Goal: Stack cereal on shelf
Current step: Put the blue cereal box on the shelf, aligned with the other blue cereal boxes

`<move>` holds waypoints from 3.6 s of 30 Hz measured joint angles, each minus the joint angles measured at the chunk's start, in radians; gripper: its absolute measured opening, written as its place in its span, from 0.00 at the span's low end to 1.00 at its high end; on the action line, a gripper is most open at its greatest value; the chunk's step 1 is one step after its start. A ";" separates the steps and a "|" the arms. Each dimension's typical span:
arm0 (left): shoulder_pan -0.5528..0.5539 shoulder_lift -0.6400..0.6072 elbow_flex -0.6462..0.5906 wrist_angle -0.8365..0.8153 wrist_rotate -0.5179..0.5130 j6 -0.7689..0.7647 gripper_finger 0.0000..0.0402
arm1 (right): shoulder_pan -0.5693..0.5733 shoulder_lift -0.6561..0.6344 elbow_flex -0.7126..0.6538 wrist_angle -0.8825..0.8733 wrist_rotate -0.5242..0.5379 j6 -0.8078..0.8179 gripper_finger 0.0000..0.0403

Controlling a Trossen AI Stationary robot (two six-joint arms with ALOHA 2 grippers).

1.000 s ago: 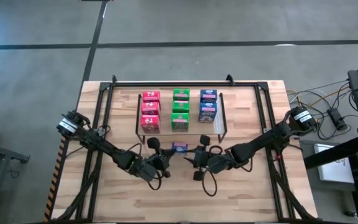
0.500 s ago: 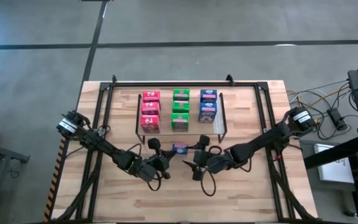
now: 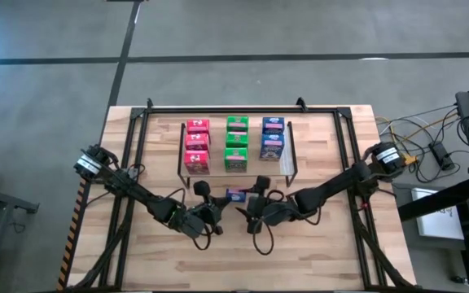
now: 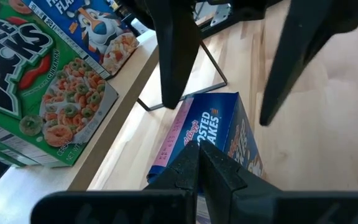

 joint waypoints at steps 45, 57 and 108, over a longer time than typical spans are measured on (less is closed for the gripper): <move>-0.003 0.000 0.000 0.002 0.000 -0.008 0.00 | -0.022 0.061 0.184 -0.397 0.043 0.022 0.58; -0.003 0.000 0.000 0.002 0.000 -0.008 0.00 | -0.031 0.061 0.184 -0.399 -0.029 0.040 0.57; -0.188 -0.434 -0.003 -0.127 -0.003 0.177 0.00 | -0.025 -0.220 0.183 -0.530 -0.322 0.155 0.42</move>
